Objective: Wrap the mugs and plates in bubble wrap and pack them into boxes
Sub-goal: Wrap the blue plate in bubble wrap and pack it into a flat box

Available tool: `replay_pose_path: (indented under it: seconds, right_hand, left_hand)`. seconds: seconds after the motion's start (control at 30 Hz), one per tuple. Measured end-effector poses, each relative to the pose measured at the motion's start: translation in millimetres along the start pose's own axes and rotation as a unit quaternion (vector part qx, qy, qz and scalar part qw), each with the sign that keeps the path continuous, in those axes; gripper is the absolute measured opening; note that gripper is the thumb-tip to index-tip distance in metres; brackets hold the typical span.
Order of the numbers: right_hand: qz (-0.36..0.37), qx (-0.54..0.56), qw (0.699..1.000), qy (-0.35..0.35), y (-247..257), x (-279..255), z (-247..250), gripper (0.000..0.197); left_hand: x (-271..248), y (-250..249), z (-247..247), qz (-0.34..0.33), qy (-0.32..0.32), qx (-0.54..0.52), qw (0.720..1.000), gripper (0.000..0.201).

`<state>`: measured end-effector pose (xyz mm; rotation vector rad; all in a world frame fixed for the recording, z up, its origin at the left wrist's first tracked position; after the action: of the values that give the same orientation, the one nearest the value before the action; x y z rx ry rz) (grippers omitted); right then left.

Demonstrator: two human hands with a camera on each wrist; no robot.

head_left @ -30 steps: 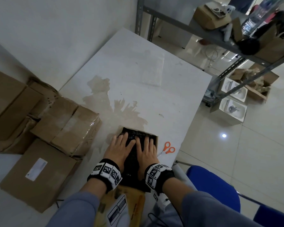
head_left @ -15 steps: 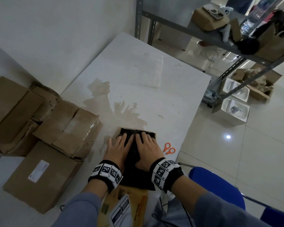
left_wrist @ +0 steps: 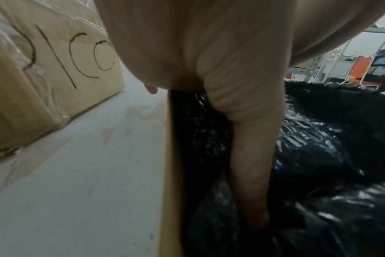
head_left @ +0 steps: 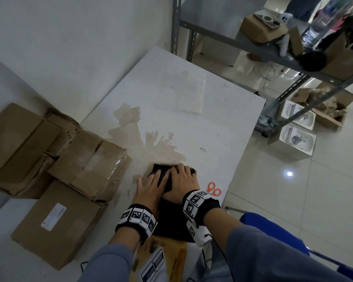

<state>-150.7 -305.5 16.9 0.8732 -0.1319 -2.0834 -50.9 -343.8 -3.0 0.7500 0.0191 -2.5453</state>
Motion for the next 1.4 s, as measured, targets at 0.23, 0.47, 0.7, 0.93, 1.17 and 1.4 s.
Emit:
replay_pose_path:
  seconds: [0.23, 0.47, 0.7, 0.93, 1.17, 1.4]
  right_hand:
    - [0.043, -0.034, 0.998, 0.008, -8.8, -12.9, 0.6, 0.091]
    - [0.04, -0.189, 0.981, 0.023, -14.5, -26.0, -27.9, 0.104]
    - [0.047, -0.19, 0.981, 0.014, -14.7, -25.3, -26.9, 0.092]
    - [0.052, -0.227, 0.972, 0.003, -17.2, -28.8, -29.1, 0.09]
    - [0.062, -0.249, 0.966, 0.014, -16.2, -24.9, -33.8, 0.095]
    - [0.056, -0.237, 0.97, 0.017, -18.1, -26.1, -30.0, 0.107]
  left_hand:
    - [1.9, -2.8, 2.7, 0.0, 0.031, -0.007, 0.999, 0.119]
    - [2.7, -1.8, -2.5, 0.001, 0.023, -0.007, 1.0, 0.129]
    - [1.0, -2.6, 2.8, 0.003, 0.029, 0.01, 1.0, 0.126]
    - [-0.6, -2.7, 5.0, -0.007, 0.052, 0.009, 0.999, 0.135]
    - [-11.0, -4.7, 7.9, -0.049, -0.019, 0.017, 0.998, 0.125]
    - [-25.1, 9.7, 12.6, -0.138, -0.024, 0.021, 0.99, 0.108]
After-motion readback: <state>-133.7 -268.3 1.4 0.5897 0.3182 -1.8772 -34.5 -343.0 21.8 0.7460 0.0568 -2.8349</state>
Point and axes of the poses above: each hand's wrist, its own x-axis towards the middle knuckle, its own z-axis out of the back of the hand, y = z × x, the point moved 7 cm from there along x, towards the middle knuckle, and after that the axes turned 9 degrees about x, right-handed, at the moved point
